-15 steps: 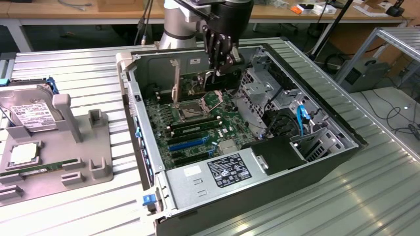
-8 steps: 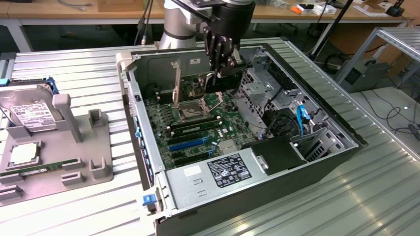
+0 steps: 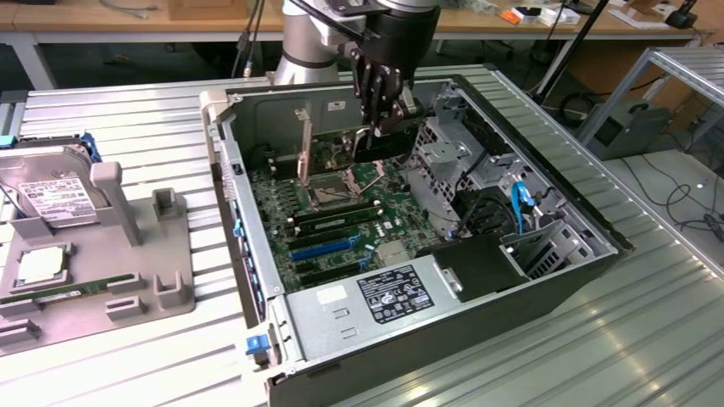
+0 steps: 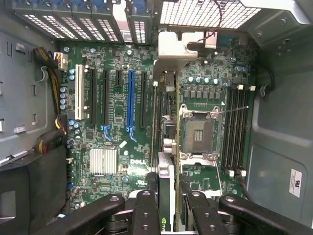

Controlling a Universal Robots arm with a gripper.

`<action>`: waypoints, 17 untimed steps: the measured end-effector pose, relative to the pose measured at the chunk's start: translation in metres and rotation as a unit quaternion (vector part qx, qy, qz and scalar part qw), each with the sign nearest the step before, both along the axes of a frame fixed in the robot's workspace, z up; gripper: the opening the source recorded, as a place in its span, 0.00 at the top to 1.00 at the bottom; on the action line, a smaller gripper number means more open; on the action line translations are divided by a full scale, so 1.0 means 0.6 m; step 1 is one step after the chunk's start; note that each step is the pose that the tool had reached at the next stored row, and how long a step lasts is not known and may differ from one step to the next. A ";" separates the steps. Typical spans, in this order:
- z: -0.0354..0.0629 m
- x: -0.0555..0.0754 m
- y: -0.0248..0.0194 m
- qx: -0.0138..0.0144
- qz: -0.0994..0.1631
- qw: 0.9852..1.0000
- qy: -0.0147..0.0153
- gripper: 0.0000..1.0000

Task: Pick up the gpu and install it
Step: 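Insert the gpu into the slot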

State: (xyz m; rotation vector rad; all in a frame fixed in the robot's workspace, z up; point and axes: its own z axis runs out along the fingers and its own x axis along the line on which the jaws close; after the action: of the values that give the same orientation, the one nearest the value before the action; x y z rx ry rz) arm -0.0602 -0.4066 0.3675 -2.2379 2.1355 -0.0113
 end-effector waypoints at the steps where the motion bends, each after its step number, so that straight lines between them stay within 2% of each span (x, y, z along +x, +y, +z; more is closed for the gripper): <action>1: -0.001 0.000 -0.0007 0.000 0.000 1.000 0.000 0.73; 17: -0.011 0.000 -0.0085 0.000 0.000 1.000 0.000 0.73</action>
State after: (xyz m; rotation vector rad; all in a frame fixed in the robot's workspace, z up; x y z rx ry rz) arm -0.0602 -0.4117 0.3607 -2.2379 2.1355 -0.0114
